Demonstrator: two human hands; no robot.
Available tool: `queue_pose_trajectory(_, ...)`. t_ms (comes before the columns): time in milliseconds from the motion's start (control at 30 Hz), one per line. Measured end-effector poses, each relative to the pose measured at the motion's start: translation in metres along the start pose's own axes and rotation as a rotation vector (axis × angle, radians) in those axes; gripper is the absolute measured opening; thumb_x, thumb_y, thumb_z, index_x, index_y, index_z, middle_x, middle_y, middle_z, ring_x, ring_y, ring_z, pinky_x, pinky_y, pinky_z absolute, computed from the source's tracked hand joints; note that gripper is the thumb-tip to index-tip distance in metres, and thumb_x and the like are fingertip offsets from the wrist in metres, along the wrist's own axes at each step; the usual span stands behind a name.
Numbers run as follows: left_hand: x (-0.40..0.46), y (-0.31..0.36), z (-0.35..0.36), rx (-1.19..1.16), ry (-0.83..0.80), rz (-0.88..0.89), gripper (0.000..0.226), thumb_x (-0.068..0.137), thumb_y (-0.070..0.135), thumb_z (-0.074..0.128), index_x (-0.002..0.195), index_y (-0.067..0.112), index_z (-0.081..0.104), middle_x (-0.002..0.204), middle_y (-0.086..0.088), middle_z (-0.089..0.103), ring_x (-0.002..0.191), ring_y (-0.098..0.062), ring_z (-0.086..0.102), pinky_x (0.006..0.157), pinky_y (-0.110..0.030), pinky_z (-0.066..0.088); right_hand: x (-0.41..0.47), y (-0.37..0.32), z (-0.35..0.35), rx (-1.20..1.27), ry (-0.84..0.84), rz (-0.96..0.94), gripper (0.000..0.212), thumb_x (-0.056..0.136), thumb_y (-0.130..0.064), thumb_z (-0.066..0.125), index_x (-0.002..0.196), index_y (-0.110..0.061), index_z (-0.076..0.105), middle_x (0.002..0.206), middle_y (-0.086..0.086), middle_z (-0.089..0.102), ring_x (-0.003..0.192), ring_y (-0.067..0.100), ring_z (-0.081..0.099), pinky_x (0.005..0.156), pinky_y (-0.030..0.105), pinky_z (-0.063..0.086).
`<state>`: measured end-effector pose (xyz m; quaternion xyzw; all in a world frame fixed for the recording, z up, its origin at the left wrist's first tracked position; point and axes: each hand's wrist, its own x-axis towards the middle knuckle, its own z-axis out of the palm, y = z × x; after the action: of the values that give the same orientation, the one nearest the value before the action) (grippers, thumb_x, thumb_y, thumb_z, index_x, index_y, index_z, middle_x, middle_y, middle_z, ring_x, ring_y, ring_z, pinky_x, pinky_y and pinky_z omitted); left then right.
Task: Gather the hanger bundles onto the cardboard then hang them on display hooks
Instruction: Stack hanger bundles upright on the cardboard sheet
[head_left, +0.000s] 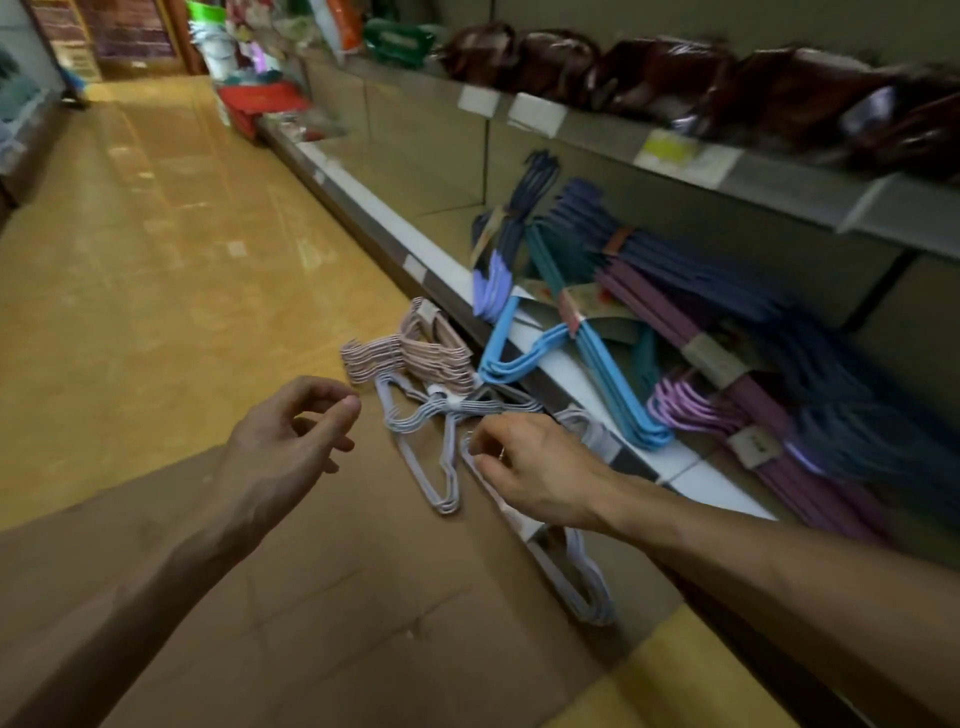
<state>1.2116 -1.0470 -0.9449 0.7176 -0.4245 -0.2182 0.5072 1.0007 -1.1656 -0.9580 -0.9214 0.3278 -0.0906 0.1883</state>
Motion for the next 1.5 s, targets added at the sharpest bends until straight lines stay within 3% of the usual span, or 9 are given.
queue_pose_trajectory(167,0.008,0.019,0.049,-0.078,-0.093,0.062,0.006,0.095,0.026,0.062,0.098,0.024,0.067,0.094,-0.005,0.068,0.074,-0.013,0.068,0.059,-0.028,0.057,-0.024,0.035,-0.023,-0.039,0.02,0.071,0.016,0.097,-0.028,0.051,0.102,-0.02,0.064,0.097,-0.006,0.061,0.092,0.014,0.057,0.083,0.042,0.052)
queue_pose_trajectory(300,0.012,0.033,0.076,-0.17,-0.127,0.077,0.006,0.094,0.023,0.063,0.096,0.023,0.069,0.09,-0.006,0.07,0.076,-0.02,0.07,0.064,-0.039,0.059,-0.035,0.061,-0.046,-0.057,0.078,0.138,0.017,0.095,-0.03,0.052,0.104,-0.021,0.065,0.102,-0.002,0.065,0.093,0.016,0.06,0.085,0.043,0.052)
queue_pose_trajectory(400,0.014,0.043,0.093,-0.221,-0.153,0.083,0.007,0.094,0.023,0.064,0.096,0.025,0.07,0.088,-0.002,0.07,0.075,-0.018,0.07,0.066,-0.04,0.06,-0.039,0.085,-0.073,-0.074,0.158,0.202,0.02,0.096,-0.027,0.053,0.109,-0.018,0.066,0.104,0.0,0.066,0.095,0.016,0.06,0.087,0.04,0.052)
queue_pose_trajectory(633,0.032,0.088,0.123,-0.309,-0.188,0.101,0.012,0.096,0.022,0.061,0.106,0.02,0.067,0.097,-0.002,0.071,0.078,-0.018,0.071,0.063,-0.033,0.061,-0.022,0.146,-0.135,-0.165,0.313,0.435,0.033,0.096,-0.025,0.055,0.126,-0.013,0.057,0.122,0.009,0.063,0.11,0.029,0.06,0.088,0.034,0.049)
queue_pose_trajectory(733,0.038,0.102,0.131,-0.415,-0.203,0.085,0.011,0.096,0.021,0.062,0.105,0.02,0.068,0.093,-0.001,0.073,0.079,-0.02,0.071,0.06,-0.03,0.057,-0.008,0.165,-0.146,-0.33,0.369,0.503,0.042,0.093,-0.028,0.059,0.133,-0.015,0.052,0.133,0.013,0.055,0.118,0.033,0.055,0.094,0.039,0.048)
queue_pose_trajectory(967,0.047,0.103,0.145,-0.521,-0.266,0.07,0.014,0.095,0.02,0.063,0.108,0.019,0.068,0.096,-0.001,0.074,0.078,-0.02,0.071,0.061,-0.031,0.057,0.024,0.198,-0.156,-0.606,0.238,0.544,0.06,0.092,-0.028,0.061,0.144,-0.014,0.035,0.14,0.021,0.043,0.123,0.043,0.044,0.1,0.048,0.039)
queue_pose_trajectory(1267,0.063,0.083,0.157,-0.578,-0.267,0.028,0.014,0.094,0.015,0.062,0.106,0.017,0.068,0.092,-0.004,0.074,0.074,-0.022,0.07,0.059,-0.031,0.058,0.06,0.226,-0.155,-0.59,0.126,0.604,0.072,0.092,-0.032,0.064,0.148,-0.01,0.025,0.135,0.022,0.05,0.117,0.04,0.054,0.092,0.045,0.046)
queue_pose_trajectory(1367,0.064,0.076,0.159,-0.59,-0.272,0.019,0.015,0.094,0.015,0.063,0.107,0.017,0.068,0.089,-0.003,0.074,0.073,-0.022,0.07,0.06,-0.033,0.056,0.069,0.23,-0.156,-0.529,0.135,0.608,0.067,0.091,-0.034,0.066,0.143,-0.009,0.032,0.13,0.02,0.055,0.11,0.038,0.059,0.088,0.046,0.053)
queue_pose_trajectory(1500,0.064,0.068,0.162,-0.606,-0.28,-0.002,0.016,0.094,0.014,0.062,0.108,0.019,0.069,0.092,-0.003,0.074,0.076,-0.023,0.071,0.062,-0.033,0.054,0.078,0.229,-0.158,-0.482,0.184,0.663,0.046,0.09,-0.036,0.064,0.124,-0.012,0.044,0.116,0.016,0.061,0.098,0.036,0.063,0.083,0.043,0.053)
